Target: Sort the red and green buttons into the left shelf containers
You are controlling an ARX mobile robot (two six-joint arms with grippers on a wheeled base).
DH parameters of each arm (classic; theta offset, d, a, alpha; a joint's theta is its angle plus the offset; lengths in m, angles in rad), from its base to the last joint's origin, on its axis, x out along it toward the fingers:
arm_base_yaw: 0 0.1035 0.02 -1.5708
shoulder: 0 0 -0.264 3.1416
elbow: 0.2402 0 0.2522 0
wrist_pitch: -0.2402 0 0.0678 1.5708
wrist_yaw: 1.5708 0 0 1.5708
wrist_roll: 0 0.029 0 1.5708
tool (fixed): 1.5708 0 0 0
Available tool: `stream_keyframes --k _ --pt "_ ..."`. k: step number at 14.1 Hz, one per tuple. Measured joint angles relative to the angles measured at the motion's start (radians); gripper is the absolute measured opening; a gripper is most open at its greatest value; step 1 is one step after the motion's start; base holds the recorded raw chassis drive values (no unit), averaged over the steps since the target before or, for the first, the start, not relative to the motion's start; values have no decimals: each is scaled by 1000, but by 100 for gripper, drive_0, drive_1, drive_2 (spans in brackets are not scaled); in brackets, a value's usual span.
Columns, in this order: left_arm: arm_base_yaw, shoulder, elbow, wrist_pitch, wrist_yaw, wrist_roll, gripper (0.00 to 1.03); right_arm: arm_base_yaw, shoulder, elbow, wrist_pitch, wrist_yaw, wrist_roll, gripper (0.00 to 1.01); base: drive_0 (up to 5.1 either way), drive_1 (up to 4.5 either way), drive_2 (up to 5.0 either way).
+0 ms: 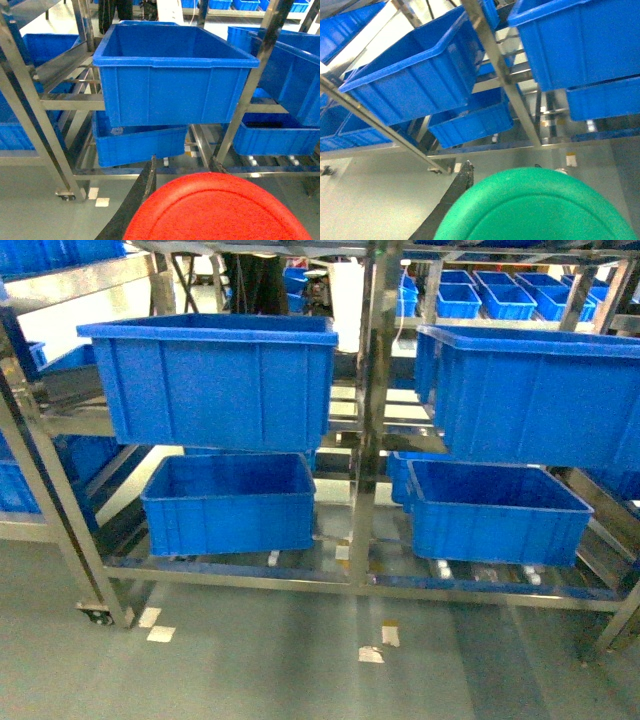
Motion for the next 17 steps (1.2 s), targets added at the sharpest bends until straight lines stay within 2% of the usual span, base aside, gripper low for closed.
stream_keyframes --k 2,6,17 --pt "10 1 0 -3 -9 0 26 6 0 0 2 -13 0 27 0 0 0" --pt "-4 0 0 -5 2 0 26 6 0 0 0 -4 0 27 0 0 0" --pt "0 -2 0 -6 1 0 26 6 -1 0 0 -5 0 27 0 434 -433"
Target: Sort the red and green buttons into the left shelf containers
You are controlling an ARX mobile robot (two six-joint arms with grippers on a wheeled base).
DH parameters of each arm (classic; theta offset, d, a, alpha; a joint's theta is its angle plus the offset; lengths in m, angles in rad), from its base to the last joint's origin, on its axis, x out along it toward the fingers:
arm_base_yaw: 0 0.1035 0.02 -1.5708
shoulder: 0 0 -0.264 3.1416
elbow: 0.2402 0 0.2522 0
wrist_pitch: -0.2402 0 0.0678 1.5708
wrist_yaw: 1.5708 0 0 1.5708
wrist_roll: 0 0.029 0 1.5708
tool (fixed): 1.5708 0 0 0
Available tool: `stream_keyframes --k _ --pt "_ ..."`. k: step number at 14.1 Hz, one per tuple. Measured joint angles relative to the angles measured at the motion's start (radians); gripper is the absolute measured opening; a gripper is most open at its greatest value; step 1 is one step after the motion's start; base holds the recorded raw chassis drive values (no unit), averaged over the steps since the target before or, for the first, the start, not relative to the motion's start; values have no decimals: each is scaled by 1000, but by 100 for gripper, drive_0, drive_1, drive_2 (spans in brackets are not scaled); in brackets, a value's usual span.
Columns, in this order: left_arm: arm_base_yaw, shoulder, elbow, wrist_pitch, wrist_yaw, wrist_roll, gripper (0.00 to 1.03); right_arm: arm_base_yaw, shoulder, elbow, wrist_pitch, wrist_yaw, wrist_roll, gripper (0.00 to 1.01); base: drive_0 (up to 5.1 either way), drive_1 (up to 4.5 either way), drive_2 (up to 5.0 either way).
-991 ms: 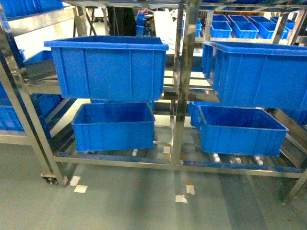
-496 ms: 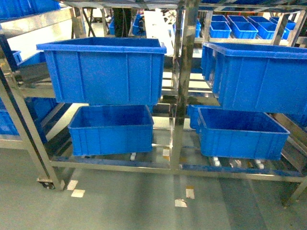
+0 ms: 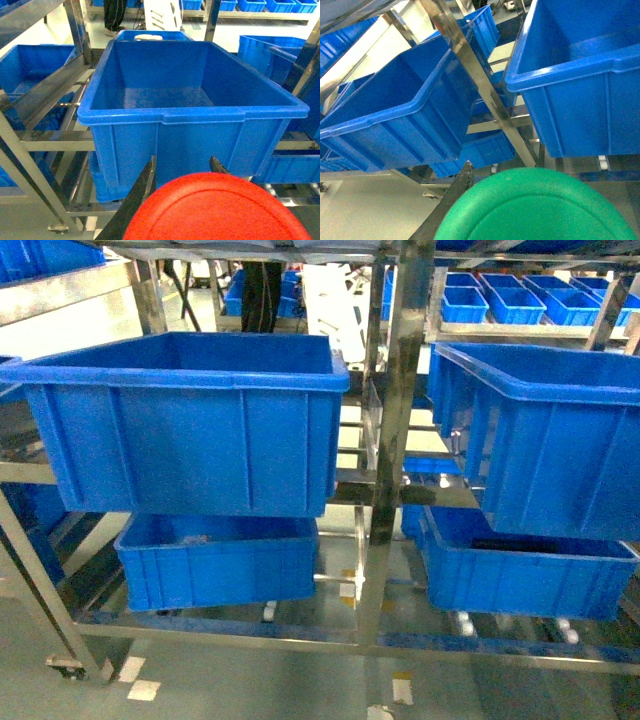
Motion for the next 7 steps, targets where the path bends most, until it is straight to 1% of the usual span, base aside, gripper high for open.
stream_keyframes --k 3,7 --pt "0 0 0 1 0 0 26 0 1 0 -2 0 0 27 -4 428 -435" --pt "0 6 0 5 0 0 26 0 3 0 2 1 0 27 0 0 0"
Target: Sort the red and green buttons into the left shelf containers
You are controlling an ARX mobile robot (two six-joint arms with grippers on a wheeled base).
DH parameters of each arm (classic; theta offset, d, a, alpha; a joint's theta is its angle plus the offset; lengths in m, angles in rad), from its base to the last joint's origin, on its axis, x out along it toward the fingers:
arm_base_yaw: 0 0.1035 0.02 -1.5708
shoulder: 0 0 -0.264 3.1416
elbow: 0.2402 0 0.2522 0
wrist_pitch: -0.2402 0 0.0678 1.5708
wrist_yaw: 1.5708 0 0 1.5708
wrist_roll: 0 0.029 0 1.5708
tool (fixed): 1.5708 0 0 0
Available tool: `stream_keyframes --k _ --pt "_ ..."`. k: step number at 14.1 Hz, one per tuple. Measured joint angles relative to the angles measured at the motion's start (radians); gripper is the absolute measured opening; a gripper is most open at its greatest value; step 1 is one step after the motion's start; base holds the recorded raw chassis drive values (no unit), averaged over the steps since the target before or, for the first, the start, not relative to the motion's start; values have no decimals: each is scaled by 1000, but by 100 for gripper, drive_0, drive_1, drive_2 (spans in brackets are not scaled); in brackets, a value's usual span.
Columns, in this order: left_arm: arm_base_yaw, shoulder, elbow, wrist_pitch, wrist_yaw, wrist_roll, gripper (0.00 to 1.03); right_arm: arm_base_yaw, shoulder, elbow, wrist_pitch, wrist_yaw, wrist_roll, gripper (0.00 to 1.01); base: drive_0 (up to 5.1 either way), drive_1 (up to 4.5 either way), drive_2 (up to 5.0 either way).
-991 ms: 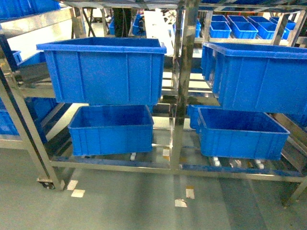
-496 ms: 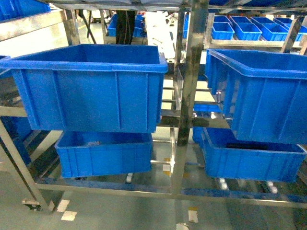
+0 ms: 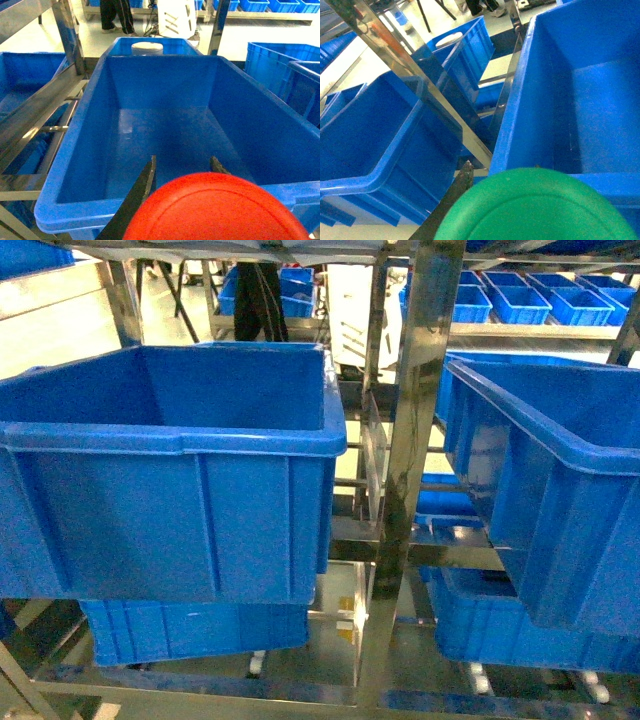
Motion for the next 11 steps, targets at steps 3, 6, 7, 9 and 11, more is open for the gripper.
stream_keyframes --k 3,6,7,9,11 --pt "0 -1 0 -3 0 0 26 3 -1 3 -13 12 0 27 0 0 0" --pt "-2 -1 0 -3 1 0 26 75 139 279 -70 162 2 27 0 0 0" --pt "-2 -1 0 -3 1 0 26 80 206 372 -76 166 3 27 0 0 0" --pt "0 -1 0 -3 0 0 26 77 304 422 -106 163 -10 27 0 0 0" --pt "0 -1 0 -4 1 0 26 51 323 419 -166 192 -75 27 0 0 0"
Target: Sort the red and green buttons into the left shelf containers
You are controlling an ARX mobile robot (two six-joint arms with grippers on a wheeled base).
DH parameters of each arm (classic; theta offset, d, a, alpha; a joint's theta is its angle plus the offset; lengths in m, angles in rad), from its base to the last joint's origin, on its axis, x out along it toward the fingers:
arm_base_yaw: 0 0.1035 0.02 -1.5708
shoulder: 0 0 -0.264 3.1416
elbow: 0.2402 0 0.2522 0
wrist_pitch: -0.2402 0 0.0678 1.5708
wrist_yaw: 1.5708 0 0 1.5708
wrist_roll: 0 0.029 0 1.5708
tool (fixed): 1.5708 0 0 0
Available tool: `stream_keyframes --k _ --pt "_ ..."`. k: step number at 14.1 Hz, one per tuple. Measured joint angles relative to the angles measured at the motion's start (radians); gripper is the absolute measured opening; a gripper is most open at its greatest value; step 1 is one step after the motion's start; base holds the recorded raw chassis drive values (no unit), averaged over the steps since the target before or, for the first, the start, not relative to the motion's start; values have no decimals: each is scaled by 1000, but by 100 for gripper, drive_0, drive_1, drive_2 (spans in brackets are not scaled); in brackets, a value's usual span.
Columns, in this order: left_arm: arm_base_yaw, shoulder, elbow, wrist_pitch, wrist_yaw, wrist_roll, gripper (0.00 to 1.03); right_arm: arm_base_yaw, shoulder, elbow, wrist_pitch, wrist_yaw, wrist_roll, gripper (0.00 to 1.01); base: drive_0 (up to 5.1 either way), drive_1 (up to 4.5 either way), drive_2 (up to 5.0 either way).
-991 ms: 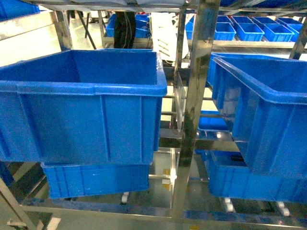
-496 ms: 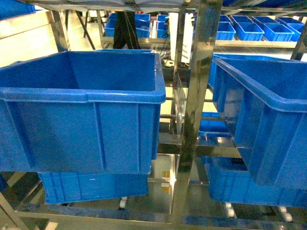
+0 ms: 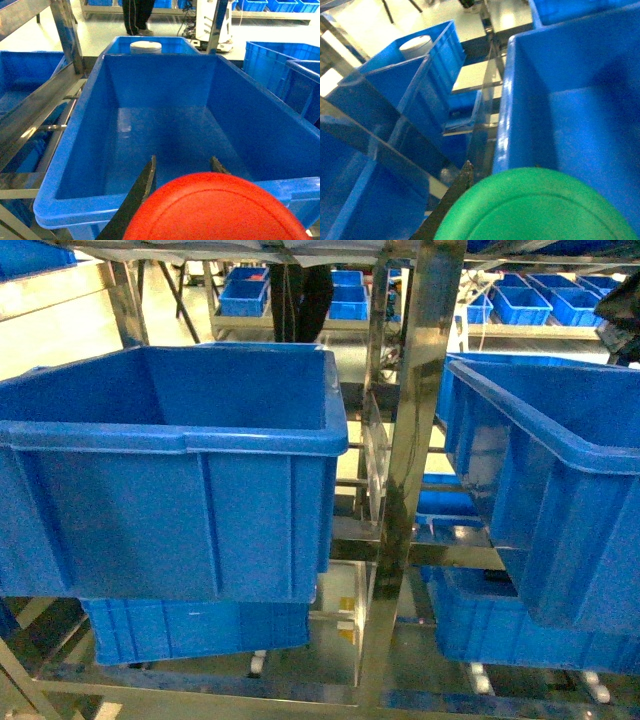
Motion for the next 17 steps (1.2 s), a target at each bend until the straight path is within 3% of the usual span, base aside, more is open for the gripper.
stream_keyframes --k 3,7,8,10,12,15,16,17 --pt "0 0 0 0 0 0 26 -67 22 9 -47 54 -105 27 0 0 0" --pt "0 0 0 0 0 0 26 -173 156 59 -83 25 -193 27 0 0 0" --pt "0 0 0 0 0 0 26 -192 180 85 -76 38 -227 27 0 0 0" --pt "0 0 0 0 0 0 26 -178 208 115 -43 68 -255 27 0 0 0" --pt "0 0 0 0 0 0 26 -153 215 119 -15 110 -259 53 0 0 0" --pt "0 0 0 1 0 0 26 -129 156 84 11 121 -248 90 0 0 0" --pt "0 0 0 0 0 0 26 -118 90 44 -13 130 -229 100 0 0 0" --pt "0 0 0 0 0 0 26 -101 18 0 -34 131 -208 97 0 0 0"
